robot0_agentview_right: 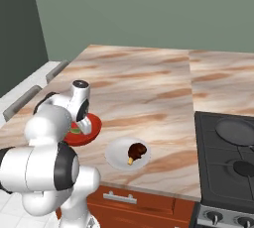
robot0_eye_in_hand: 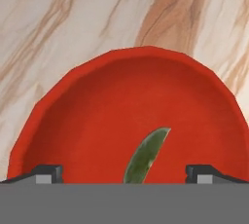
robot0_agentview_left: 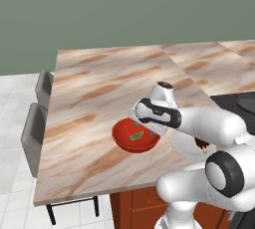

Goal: Place the steak on the plate and place the lemon wedge on the same plate.

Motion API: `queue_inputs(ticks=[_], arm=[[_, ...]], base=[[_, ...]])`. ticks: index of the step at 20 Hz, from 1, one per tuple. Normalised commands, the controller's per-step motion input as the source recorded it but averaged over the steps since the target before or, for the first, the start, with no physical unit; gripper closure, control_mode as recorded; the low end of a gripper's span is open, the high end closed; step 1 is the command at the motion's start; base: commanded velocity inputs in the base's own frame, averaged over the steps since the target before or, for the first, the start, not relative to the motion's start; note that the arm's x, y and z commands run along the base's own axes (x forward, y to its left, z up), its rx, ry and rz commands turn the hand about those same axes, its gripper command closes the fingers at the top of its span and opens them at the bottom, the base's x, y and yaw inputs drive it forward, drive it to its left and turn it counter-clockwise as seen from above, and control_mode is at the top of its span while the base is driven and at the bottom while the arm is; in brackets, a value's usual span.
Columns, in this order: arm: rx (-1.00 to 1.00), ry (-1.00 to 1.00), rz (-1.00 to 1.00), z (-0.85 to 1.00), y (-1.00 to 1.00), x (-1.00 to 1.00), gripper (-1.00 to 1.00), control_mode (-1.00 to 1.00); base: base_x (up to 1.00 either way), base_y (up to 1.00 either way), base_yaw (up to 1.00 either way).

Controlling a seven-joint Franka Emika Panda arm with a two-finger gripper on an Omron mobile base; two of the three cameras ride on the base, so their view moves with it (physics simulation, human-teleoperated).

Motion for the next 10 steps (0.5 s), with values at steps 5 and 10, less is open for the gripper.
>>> queue_inputs(ticks=[5,10], arm=[[0.0,0.14,0.07,0.0,0.15,0.3,-1.0,-1.0],[0.0,0.03,0.04,-0.13,0.11,0.14,-1.0,-1.0]], base=[[0.0,0.0,0.0],[0.0,0.0,0.0]])
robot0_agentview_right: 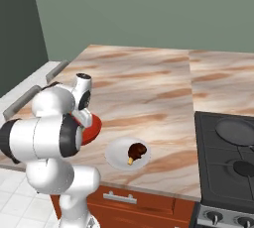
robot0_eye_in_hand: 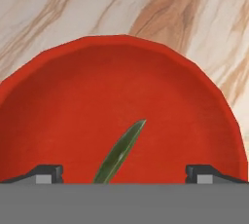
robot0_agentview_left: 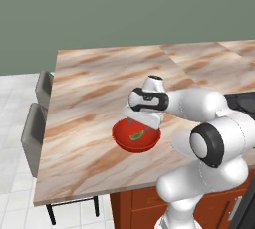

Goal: Place the steak on the plate and place the lemon wedge on the same plate.

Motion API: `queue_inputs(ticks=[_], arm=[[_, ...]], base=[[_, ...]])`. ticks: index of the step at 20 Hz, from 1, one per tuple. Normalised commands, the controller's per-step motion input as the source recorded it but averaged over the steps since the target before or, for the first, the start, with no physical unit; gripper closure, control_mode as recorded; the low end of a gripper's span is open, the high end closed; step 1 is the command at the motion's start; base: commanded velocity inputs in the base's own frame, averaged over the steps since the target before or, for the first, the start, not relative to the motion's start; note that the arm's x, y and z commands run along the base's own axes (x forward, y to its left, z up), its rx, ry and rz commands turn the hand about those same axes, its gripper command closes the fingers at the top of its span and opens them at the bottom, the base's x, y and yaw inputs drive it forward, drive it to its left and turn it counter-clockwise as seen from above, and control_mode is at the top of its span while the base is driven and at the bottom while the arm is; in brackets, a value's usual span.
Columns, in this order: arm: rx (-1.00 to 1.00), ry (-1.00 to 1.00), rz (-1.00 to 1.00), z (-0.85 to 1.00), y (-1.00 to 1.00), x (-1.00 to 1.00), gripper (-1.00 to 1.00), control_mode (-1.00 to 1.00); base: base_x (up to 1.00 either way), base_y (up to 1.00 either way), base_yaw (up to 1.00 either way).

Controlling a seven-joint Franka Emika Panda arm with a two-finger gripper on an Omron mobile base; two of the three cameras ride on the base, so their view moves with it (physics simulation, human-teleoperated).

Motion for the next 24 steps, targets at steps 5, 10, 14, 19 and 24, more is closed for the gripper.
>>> queue_inputs(ticks=[5,10,14,19,24], arm=[[-0.01,-0.01,0.0,-0.33,0.04,0.0,-1.0,-1.0],[-0.01,-0.01,0.01,-0.39,0.0,0.0,-1.0,-1.0],[0.0,0.0,0.0,-0.28,0.0,0.0,-1.0,-1.0],[0.0,0.0,0.0,-0.21,0.0,0.0,-1.0,-1.0],[0.0,0.0,0.0,-0.14,0.0,0.0,-1.0,-1.0]], base=[[0.0,0.0,0.0],[0.0,0.0,0.0],[0.0,0.0,0.0],[0.0,0.0,0.0],[0.0,0.0,0.0]])
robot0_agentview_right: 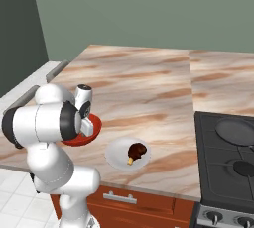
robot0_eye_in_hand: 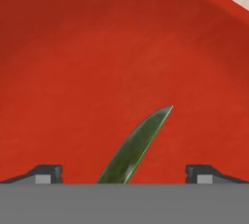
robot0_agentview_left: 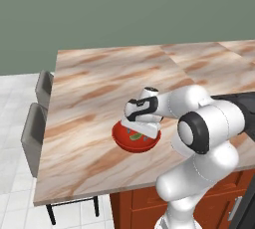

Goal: Place the steak on the plate and place the lemon wedge on the same plate.

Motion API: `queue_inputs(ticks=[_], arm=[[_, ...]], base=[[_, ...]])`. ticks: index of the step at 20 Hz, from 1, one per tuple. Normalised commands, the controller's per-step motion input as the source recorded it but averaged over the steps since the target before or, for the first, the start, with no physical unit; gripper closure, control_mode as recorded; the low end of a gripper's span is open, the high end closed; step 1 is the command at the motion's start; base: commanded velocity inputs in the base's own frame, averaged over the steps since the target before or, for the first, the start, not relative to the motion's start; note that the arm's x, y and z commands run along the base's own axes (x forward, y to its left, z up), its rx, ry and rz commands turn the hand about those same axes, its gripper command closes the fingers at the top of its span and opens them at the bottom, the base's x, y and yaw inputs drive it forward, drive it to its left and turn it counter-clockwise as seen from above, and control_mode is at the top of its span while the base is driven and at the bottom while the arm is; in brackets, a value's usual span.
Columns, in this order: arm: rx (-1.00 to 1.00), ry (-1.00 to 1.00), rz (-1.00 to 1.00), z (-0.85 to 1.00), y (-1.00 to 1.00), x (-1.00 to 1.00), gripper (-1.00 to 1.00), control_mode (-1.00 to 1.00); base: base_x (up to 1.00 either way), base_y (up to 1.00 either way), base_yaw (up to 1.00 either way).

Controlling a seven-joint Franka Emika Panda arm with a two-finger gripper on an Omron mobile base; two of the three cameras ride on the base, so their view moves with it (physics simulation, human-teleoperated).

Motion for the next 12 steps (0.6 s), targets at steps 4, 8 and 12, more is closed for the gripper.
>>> queue_inputs(ticks=[4,8,12], arm=[[0.0,0.0,0.0,-0.13,0.0,0.0,1.0,-1.0],[0.0,0.0,0.0,-0.16,0.0,0.0,1.0,-1.0],[0.0,0.0,0.0,-0.06,0.0,0.0,1.0,-1.0]], base=[[0.0,0.0,0.0],[0.0,0.0,0.0],[0.0,0.0,0.0]])
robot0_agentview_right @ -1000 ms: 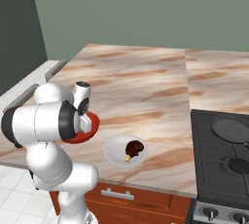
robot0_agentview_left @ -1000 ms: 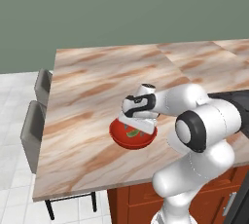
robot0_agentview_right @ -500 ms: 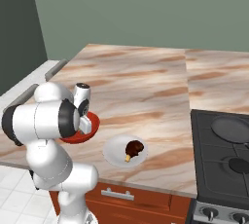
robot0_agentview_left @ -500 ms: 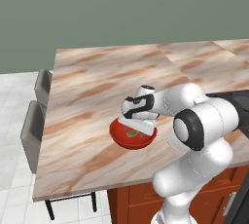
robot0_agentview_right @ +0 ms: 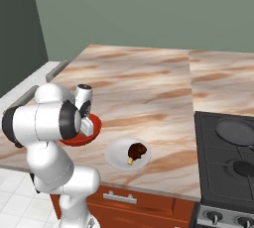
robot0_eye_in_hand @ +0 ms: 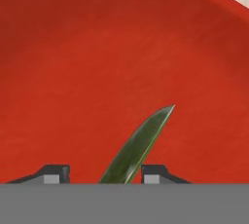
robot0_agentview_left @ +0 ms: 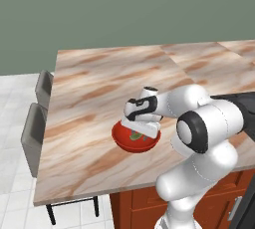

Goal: Place the steak on the plate and place the lemon wedge on the same plate.

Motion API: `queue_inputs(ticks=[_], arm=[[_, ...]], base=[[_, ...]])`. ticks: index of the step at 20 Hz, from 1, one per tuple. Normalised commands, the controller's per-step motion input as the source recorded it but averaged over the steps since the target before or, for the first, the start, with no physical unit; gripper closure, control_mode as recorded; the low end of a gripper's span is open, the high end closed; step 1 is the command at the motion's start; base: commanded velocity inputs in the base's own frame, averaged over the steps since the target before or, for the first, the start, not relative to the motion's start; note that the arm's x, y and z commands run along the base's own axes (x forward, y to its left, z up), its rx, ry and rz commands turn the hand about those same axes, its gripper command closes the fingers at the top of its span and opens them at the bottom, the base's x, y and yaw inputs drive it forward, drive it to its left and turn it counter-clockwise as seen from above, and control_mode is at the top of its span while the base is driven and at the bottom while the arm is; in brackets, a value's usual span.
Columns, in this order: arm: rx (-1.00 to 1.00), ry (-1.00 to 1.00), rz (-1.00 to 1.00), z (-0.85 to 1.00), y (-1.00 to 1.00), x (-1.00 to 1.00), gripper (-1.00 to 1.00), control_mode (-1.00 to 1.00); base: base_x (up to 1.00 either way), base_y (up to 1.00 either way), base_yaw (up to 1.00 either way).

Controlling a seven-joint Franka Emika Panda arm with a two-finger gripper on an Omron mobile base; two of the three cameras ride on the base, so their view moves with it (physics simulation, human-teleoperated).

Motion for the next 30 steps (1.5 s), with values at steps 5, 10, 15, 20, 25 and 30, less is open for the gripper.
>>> queue_inputs(ticks=[5,10,15,20,25,30], arm=[[0.0,0.0,0.0,0.0,0.0,0.0,1.0,-1.0],[0.0,0.0,0.0,0.0,0.0,0.0,1.0,-1.0],[0.0,0.0,0.0,0.09,0.0,0.0,1.0,-1.0],[-0.01,0.0,-0.02,0.61,-0.01,-0.1,1.0,-1.0],[0.0,0.0,-0.04,0.76,-0.26,-0.53,1.0,-1.0],[0.0,0.0,-0.18,0.41,-0.69,-0.5,1.0,-1.0]], base=[[0.0,0.0,0.0],[0.0,0.0,0.0],[0.0,0.0,0.0],[0.0,0.0,0.0],[0.0,0.0,0.0],[0.0,0.0,0.0]])
